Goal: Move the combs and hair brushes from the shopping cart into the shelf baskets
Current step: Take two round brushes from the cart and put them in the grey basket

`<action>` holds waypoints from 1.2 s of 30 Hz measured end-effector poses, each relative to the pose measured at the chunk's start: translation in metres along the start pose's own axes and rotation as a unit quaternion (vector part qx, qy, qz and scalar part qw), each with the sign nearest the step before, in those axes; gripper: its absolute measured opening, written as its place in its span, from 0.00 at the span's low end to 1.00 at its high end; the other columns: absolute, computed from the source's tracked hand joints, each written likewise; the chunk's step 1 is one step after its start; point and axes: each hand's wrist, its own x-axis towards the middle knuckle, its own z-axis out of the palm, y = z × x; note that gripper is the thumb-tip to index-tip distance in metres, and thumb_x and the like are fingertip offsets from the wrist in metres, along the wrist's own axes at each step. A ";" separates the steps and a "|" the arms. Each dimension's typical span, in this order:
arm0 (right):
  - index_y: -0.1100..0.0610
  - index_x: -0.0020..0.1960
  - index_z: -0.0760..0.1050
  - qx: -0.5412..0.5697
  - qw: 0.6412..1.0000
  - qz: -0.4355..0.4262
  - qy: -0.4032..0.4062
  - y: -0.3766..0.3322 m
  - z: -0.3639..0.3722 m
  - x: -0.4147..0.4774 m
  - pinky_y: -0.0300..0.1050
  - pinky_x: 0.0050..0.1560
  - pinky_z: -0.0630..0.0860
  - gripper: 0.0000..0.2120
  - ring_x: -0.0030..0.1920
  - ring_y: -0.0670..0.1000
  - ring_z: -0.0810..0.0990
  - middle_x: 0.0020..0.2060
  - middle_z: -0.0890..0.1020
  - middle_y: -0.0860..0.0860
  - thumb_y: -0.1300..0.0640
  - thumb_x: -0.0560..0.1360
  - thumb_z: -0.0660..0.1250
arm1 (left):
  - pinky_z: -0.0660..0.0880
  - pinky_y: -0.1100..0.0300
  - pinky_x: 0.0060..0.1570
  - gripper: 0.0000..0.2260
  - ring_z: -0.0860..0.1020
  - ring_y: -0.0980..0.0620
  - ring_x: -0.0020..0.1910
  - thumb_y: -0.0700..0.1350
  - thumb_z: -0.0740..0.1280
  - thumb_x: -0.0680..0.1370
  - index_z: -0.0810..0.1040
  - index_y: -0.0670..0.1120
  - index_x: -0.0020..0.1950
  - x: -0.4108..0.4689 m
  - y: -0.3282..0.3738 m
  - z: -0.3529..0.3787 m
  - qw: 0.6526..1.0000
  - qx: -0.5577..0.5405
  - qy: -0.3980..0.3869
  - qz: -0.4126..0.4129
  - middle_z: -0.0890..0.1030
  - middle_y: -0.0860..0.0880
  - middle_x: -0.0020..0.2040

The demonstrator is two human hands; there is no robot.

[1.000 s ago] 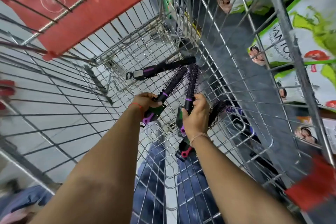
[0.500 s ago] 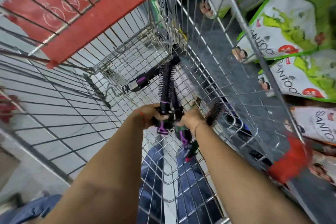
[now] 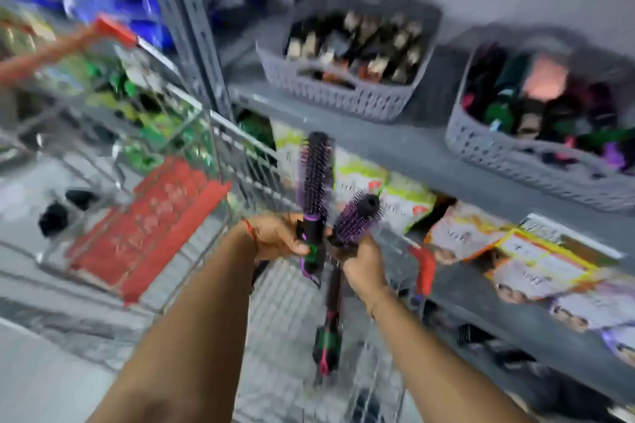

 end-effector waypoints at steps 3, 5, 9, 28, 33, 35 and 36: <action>0.66 0.53 0.74 0.091 0.986 -0.102 0.094 -0.047 -0.045 -0.020 0.42 0.53 0.76 0.15 0.48 0.54 0.78 0.44 0.79 0.53 0.73 0.67 0.69 | 0.79 0.69 0.36 0.20 0.84 0.60 0.34 0.44 0.82 0.43 0.87 0.47 0.34 -0.010 0.067 0.044 0.991 0.114 -0.065 0.010 0.86 0.54 0.32; 0.63 0.52 0.74 0.092 0.971 -0.163 0.150 -0.077 -0.079 -0.030 0.23 0.45 0.71 0.16 0.44 0.47 0.78 0.43 0.80 0.49 0.71 0.67 0.71 | 0.81 0.67 0.38 0.16 0.84 0.60 0.34 0.36 0.78 0.49 0.87 0.46 0.35 -0.006 0.106 0.075 0.984 0.153 -0.083 0.032 0.87 0.54 0.32; 0.52 0.50 0.74 0.177 0.940 -0.211 0.201 -0.116 -0.143 -0.040 0.23 0.41 0.73 0.14 0.40 0.34 0.79 0.42 0.81 0.40 0.68 0.71 0.67 | 0.81 0.67 0.34 0.23 0.83 0.58 0.29 0.21 0.58 0.70 0.85 0.43 0.34 0.022 0.158 0.131 0.980 0.162 -0.006 0.115 0.85 0.51 0.28; 0.63 0.55 0.71 0.150 0.895 -0.053 0.418 -0.114 -0.327 0.062 0.39 0.32 0.63 0.09 0.37 0.53 0.71 0.39 0.75 0.58 0.61 0.77 0.59 | 0.65 0.65 0.59 0.15 0.75 0.46 0.61 0.37 0.65 0.76 0.72 0.36 0.63 0.223 0.216 0.250 0.869 0.284 0.356 0.193 0.75 0.37 0.66; 0.58 0.47 0.69 0.080 0.925 -0.007 0.373 -0.083 -0.330 0.083 0.43 0.28 0.62 0.08 0.32 0.54 0.69 0.38 0.74 0.58 0.66 0.76 0.52 | 0.74 0.69 0.46 0.16 0.74 0.48 0.50 0.33 0.64 0.76 0.73 0.33 0.63 0.250 0.189 0.222 0.870 0.283 0.368 0.164 0.79 0.35 0.57; 0.61 0.48 0.71 0.061 0.931 0.016 0.359 -0.074 -0.330 0.085 0.43 0.30 0.65 0.10 0.36 0.56 0.73 0.41 0.76 0.61 0.67 0.75 0.52 | 0.72 0.59 0.59 0.16 0.76 0.48 0.51 0.35 0.65 0.76 0.74 0.36 0.64 0.250 0.181 0.215 0.857 0.335 0.366 0.138 0.79 0.39 0.53; 0.62 0.51 0.71 0.052 0.934 0.027 0.353 -0.072 -0.330 0.086 0.43 0.33 0.66 0.10 0.40 0.59 0.75 0.44 0.78 0.63 0.67 0.75 0.52 | 0.71 0.58 0.62 0.17 0.77 0.47 0.53 0.37 0.66 0.75 0.75 0.37 0.64 0.249 0.179 0.214 0.848 0.364 0.363 0.129 0.79 0.41 0.53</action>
